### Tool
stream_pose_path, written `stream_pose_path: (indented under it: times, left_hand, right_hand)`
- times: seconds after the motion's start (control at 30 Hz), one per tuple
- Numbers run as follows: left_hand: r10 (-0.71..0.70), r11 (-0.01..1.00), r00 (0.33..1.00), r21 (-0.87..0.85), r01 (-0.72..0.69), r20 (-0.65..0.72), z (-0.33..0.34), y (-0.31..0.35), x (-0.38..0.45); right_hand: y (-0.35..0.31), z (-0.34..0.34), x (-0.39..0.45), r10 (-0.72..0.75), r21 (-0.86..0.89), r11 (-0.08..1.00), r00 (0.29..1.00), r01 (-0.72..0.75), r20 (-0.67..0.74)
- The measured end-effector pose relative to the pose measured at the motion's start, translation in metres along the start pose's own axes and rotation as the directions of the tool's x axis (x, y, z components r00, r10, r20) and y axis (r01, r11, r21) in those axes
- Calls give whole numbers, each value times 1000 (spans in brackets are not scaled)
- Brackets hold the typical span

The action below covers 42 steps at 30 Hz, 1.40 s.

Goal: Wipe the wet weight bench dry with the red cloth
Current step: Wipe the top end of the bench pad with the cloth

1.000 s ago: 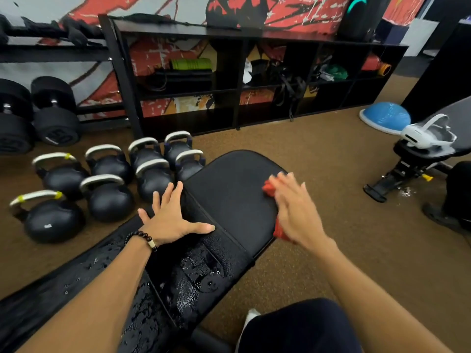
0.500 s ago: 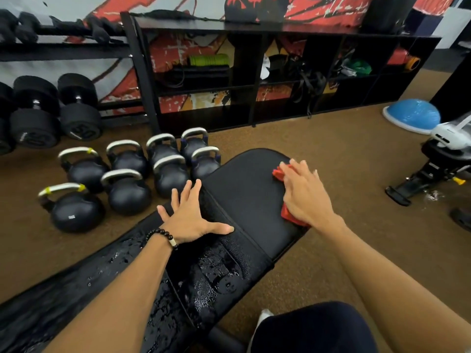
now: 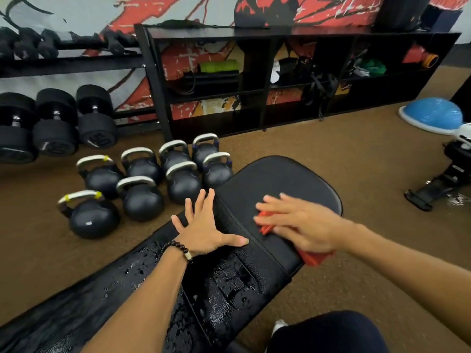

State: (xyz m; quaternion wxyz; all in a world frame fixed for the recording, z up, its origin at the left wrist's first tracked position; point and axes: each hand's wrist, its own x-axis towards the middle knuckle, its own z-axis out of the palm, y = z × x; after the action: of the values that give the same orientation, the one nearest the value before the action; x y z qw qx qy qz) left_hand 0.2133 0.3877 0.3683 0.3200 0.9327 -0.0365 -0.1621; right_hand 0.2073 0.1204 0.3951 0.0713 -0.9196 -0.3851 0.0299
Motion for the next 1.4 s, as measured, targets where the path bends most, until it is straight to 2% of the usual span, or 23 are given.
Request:
stream_pose_path:
  times: [0.03,0.1,0.17,0.2,0.23,0.3,0.37,0.4,0.6,0.7,0.83,0.9,0.97,1.0,1.07,1.17,1.2,1.23,1.27,1.33,1.4]
  left_hand:
    - [-8,1000,1000,-1,8,4,0,1,0]
    - [-14,1000,1000,-6,14,13,-1,1,0]
    - [-4,1000,1000,-15,5,17,-2,0,0]
    - [0,999,1000,-36,1,16,-2,-1,0]
    - [1,997,1000,-79,0,10,-2,-1,1]
    - [-16,967,1000,-256,12,-12,-2,-1,1]
    - [-41,895,998,-445,18,-42,-1,-1,1]
    - [-47,868,997,-496,14,-54,-1,-1,1]
    - [-26,813,998,-583,-12,-57,0,1,-1]
    - [-19,821,997,-571,-25,-71,2,-1,0]
    - [-39,808,995,-589,-22,-90,0,-1,0]
    - [-38,817,994,-576,-27,-101,0,-1,2]
    - [-24,793,997,-609,-29,-80,-1,0,0]
    - [-9,779,997,-626,-39,-73,-1,-1,0]
    - [6,769,999,-638,-39,-53,-1,0,-2]
    - [6,783,999,-622,-36,-51,-2,0,-3]
    - [3,790,998,-612,-37,-56,-2,-1,-3]
    - [-1,792,998,-609,-37,-62,-2,0,-3]
    - [-7,792,998,-609,-35,-67,-2,0,-3]
    - [-6,793,996,-607,-46,-84,0,-2,-3]
    - [-22,787,996,-616,-35,-85,-1,-1,-2]
  right_hand:
    - [16,-10,6,36,4,999,999,-36,-7]
    - [41,-19,38,228,-10,973,969,-230,-93]
    - [47,-19,79,450,-16,887,870,-462,-204]
    - [44,-17,97,517,-25,843,823,-537,-235]
    - [36,-13,113,530,-59,826,809,-560,-255]
    - [7,-1,132,439,-100,878,872,-467,-217]
    - [-25,14,130,245,-105,958,955,-265,-169]
    - [-38,19,120,191,-80,976,971,-204,-145]
    - [-48,26,30,219,2,975,970,-221,-109]
    - [-45,26,71,225,-42,972,968,-231,-114]
    - [-43,17,161,359,-90,928,932,-361,-44]
    - [-39,11,175,372,-110,923,928,-369,9]
    - [-25,3,163,368,-184,910,928,-372,-57]
    - [-10,-1,154,392,-187,891,909,-413,-139]
    - [34,-13,138,544,-54,816,797,-575,-261]
    - [85,-27,121,808,140,587,563,-798,-174]
    - [90,-27,123,839,182,544,527,-819,-137]
    - [85,-26,127,838,186,546,530,-817,-130]
    - [73,-24,131,808,145,587,566,-796,-166]
    - [43,-19,143,652,-51,722,703,-690,-284]
    - [2,-10,154,444,-239,831,859,-501,-256]
